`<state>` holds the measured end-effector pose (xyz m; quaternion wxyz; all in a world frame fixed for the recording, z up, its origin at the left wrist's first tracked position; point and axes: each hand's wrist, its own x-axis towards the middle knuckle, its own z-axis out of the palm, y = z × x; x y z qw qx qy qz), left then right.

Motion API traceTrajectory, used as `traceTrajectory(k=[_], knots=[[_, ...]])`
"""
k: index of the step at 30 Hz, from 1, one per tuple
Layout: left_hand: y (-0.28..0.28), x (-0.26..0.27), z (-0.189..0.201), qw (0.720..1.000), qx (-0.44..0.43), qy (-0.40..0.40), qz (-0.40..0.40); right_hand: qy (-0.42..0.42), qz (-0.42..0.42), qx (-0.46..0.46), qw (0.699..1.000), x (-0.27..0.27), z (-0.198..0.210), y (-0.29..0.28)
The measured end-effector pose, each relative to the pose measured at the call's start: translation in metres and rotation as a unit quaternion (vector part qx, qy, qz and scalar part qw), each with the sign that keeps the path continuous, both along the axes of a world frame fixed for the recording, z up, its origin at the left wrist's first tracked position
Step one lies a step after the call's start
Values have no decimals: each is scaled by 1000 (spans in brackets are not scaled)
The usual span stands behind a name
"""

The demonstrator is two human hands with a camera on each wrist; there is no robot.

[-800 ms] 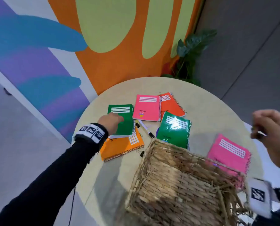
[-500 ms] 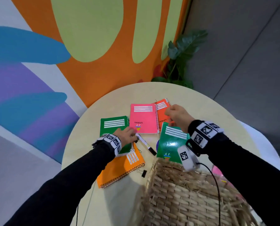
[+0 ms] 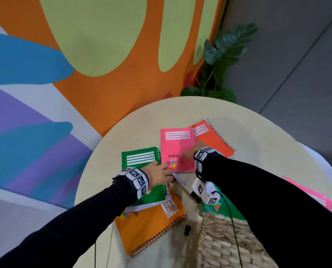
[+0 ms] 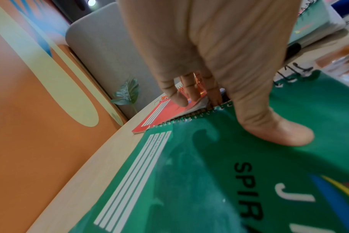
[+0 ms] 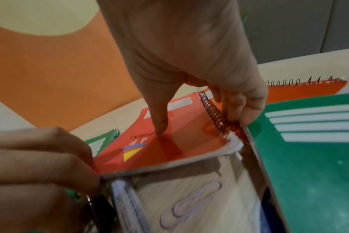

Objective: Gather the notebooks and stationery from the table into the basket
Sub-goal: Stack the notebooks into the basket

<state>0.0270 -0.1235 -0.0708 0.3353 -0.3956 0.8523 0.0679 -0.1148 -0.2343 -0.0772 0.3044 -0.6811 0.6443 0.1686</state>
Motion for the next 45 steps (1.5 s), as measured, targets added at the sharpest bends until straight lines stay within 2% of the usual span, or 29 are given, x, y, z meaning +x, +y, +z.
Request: traceTrajectory(k=[3, 5, 6, 9, 12, 14, 17, 21, 23, 26, 28, 31, 34, 36, 38, 41, 43, 45], knots=[[-1, 3, -3, 1000, -7, 4, -4, 37, 60, -1, 997, 3, 1, 4], [0, 3, -3, 1000, -12, 7, -3, 28, 52, 17, 998, 0, 3, 3], [-1, 4, -3, 1000, -16, 9, -7, -1, 16, 16, 1000, -1, 1, 1], [-2, 5, -2, 999, -31, -15, -29, -92, -15, -19, 995, -4, 16, -8], [2, 1, 3, 996, -49, -65, -44, -268, -170, -34, 948, -9, 59, -5], [8, 3, 4, 994, -68, -67, -57, -314, -164, -100, 930, -26, 102, 8], [13, 10, 14, 984, -132, -40, -116, -279, -45, -216, 934, -75, 164, 41], [11, 19, 54, 982, -169, -51, -66, -184, 134, -322, 919, -150, 230, 96], [13, 26, 88, 977, -203, -27, -49, -151, 202, -310, 917, -185, 258, 126], [30, 28, 134, 955, -293, 41, -10, -54, 316, -174, 931, -215, 281, 161], [40, 25, 157, 936, -343, 68, 43, 27, 400, -76, 913, -224, 276, 180], [55, 18, 184, 886, -426, 153, 105, 123, 506, -2, 854, -227, 240, 205], [83, -2, 198, 836, -459, 241, 181, 185, 548, 56, 814, -224, 183, 227], [104, -20, 204, 793, -469, 311, 234, 240, 567, 76, 785, -220, 144, 239], [124, -38, 209, 756, -486, 340, 277, 278, 579, 104, 759, -216, 107, 246], [150, -64, 204, 724, -453, 406, 326, 274, 575, 120, 762, -212, 76, 246], [167, -79, 193, 713, -411, 449, 349, 262, 581, 107, 763, -209, 64, 248], [179, -89, 175, 705, -352, 487, 378, 265, 610, 96, 740, -208, 53, 253]])
